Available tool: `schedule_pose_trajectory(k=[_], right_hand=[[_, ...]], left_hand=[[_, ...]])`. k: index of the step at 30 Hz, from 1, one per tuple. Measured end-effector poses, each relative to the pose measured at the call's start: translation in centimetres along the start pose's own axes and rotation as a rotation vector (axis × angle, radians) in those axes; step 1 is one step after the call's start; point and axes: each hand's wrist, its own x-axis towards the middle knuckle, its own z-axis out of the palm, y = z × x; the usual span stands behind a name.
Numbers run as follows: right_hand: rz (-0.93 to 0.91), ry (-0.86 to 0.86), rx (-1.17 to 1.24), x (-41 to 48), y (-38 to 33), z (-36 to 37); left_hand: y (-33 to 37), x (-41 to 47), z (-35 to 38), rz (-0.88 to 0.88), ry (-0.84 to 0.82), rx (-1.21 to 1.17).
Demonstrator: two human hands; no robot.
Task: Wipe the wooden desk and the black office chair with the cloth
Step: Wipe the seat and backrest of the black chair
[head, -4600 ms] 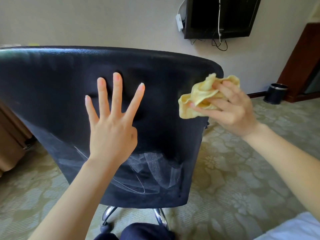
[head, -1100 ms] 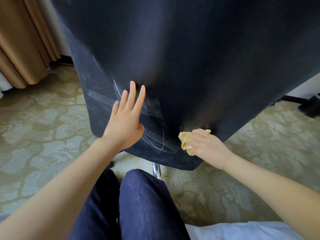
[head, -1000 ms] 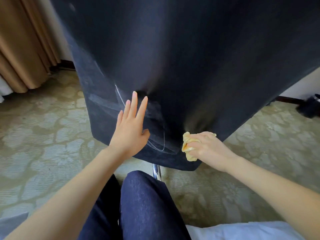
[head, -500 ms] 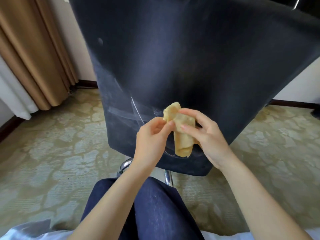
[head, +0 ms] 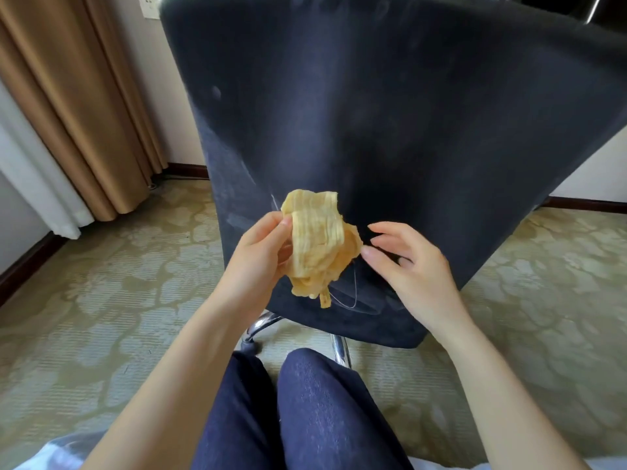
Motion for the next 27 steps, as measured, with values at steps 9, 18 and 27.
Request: schedule_pose_trajectory(k=[9, 18, 27], right_hand=[[0.042, -0.243, 0.354, -0.7, 0.2, 2.0], [0.079, -0.064, 0.236, -0.5, 1.3, 3.1], [0.177, -0.102, 0.394, -0.6, 2.9, 0.8]], left_hand=[[-1.1, 0.2, -0.8, -0.196, -0.082, -0.035], [-3.7, -1.0, 1.3, 0.066, -0.076, 0.434], [-2.8, 0.2, -0.3, -0.012, 0.005, 0.097]])
